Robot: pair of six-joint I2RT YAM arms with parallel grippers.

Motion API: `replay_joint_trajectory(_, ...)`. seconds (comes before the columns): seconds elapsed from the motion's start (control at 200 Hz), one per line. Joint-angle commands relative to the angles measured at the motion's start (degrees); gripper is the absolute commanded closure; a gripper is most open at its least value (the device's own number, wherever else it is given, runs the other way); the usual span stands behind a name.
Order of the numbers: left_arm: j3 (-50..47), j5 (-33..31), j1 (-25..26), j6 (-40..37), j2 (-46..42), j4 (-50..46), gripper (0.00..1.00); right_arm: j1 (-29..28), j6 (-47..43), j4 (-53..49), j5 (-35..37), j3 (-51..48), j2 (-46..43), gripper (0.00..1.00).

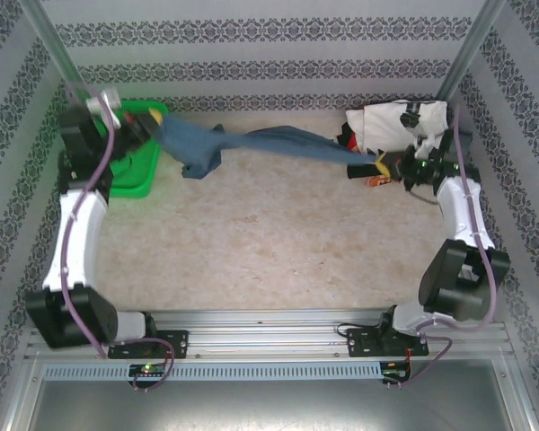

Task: Fold and stack the t-shirts

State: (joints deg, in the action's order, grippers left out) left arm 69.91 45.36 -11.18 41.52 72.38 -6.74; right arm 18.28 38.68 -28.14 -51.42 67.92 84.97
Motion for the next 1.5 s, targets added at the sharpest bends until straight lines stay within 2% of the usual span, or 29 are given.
replay_joint_trajectory(0.0, -11.88, -3.28, -0.51, -5.67, -11.43, -7.57, 1.00, 0.52, -4.80, -1.89, 0.77, -8.26, -7.48, 1.00)
replay_joint_trajectory(0.2, -28.55, -12.54, -1.09, -3.30, -30.50, -20.66, 1.00, 0.71, -7.06, -9.22, 2.42, -20.82, -15.51, 1.00)
replay_joint_trajectory(0.28, -32.11, -17.62, -1.54, -0.73, -37.05, -28.56, 1.00, 0.89, -7.47, -12.86, 4.96, -23.85, -18.61, 1.00)
replay_joint_trajectory(0.395, -36.10, -21.40, -1.56, 3.53, -42.72, -36.79, 1.00, 1.33, -6.22, -15.63, 5.67, -27.77, -21.62, 1.00)
replay_joint_trajectory(0.555, -38.56, -26.75, -1.57, 8.59, -46.18, -46.28, 1.00, 1.46, -5.55, -21.10, 9.67, -31.01, -24.43, 1.00)
replay_joint_trajectory(0.689, -34.17, -35.47, -1.65, 12.26, -42.77, -57.26, 1.00, 1.53, -5.54, -27.70, 15.01, -32.22, -25.69, 1.00)
replay_joint_trajectory(0.859, -29.01, -40.48, -1.61, 14.60, -41.33, -66.11, 1.00, 1.58, -4.36, -34.28, 22.46, -31.46, -27.92, 1.00)
replay_joint_trajectory(0.989, -28.90, -38.58, -1.59, 15.48, -40.49, -67.41, 1.00, 1.58, -4.40, -41.73, 31.40, -28.76, -30.69, 1.00)
replay_joint_trajectory(1.104, -29.67, -38.10, -1.56, 15.53, -40.59, -67.17, 1.00, 1.49, -1.73, -43.22, 32.89, -28.24, -33.21, 1.00)
replay_joint_trajectory(1.269, -30.19, -36.75, -1.56, 13.85, -37.84, -62.55, 1.00, 1.19, -1.78, -40.35, 31.70, -29.91, -31.09, 1.00)
replay_joint_trajectory(1.494, -25.57, -36.19, -1.57, 5.64, -23.79, -51.76, 1.00, -1.37, -1.88, -30.61, 28.99, -26.09, -21.24, 1.00)
